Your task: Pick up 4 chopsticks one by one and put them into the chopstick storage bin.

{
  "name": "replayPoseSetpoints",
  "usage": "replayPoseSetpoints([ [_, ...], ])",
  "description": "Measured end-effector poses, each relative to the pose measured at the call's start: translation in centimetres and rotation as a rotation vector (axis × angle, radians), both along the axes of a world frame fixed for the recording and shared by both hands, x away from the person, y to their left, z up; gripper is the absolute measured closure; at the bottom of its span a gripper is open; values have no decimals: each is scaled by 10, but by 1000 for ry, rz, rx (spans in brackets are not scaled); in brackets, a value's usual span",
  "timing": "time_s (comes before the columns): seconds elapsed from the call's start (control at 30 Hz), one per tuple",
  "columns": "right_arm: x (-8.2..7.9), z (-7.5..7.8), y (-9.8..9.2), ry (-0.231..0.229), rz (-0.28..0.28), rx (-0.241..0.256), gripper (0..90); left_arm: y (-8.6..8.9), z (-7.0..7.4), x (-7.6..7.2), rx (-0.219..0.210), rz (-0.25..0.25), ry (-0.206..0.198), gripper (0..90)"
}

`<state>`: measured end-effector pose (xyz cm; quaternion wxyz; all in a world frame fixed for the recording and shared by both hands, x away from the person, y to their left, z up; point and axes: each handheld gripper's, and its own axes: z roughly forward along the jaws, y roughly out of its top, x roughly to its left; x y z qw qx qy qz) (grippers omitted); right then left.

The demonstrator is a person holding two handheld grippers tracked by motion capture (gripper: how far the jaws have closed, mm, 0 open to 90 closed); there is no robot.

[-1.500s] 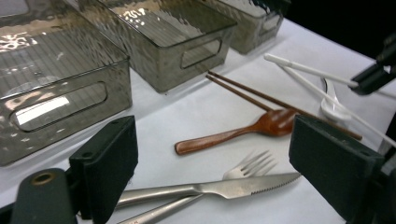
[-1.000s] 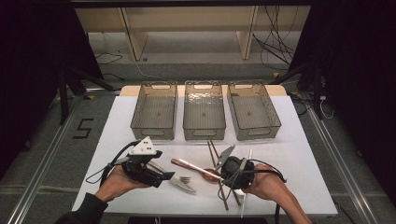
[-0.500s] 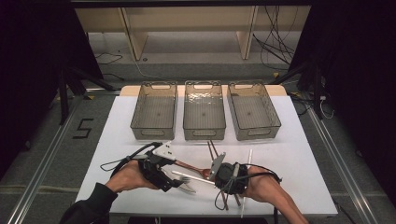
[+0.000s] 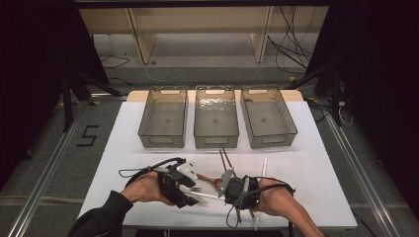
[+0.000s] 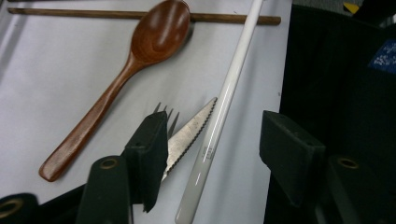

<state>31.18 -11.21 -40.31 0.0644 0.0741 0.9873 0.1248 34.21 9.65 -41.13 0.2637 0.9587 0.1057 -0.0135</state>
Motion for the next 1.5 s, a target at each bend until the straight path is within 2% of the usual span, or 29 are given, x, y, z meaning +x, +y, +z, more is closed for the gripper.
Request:
replayPoseSetpoints([
  [0.27, -3, -3, 3, 9, 33, -6, 860, -2, -4, -1, 20, -36, 33, 598],
  [0.67, -5, -1, 3, 5, 77, 15, 860, -3, -6, -3, 32, -90, 64, 767],
  [0.77, -5, -1, 2, 10, 86, 16, 858, -3, -6, -3, 34, -106, 78, 786],
  [0.9, -6, -1, 2, -7, 86, 17, 849, -2, -7, -4, 22, -128, 93, 810],
  [1.07, -3, 3, -2, -9, 58, 24, 790, -2, -6, -6, 15, -132, 83, 828],
  [1.13, -2, 8, -5, -34, 24, 38, 664, 0, -6, -5, 18, -119, 73, 829],
  [1.27, 2, 23, -19, -49, -70, 111, 520, 6, -4, 0, 0, -60, 53, 829],
  [1.43, 11, 31, -40, -29, -264, 237, 396, 16, 1, 7, -8, 37, 12, 829],
  [1.5, 14, 32, -47, -35, -342, 264, 356, 20, 2, 10, -13, 80, 4, 829],
])
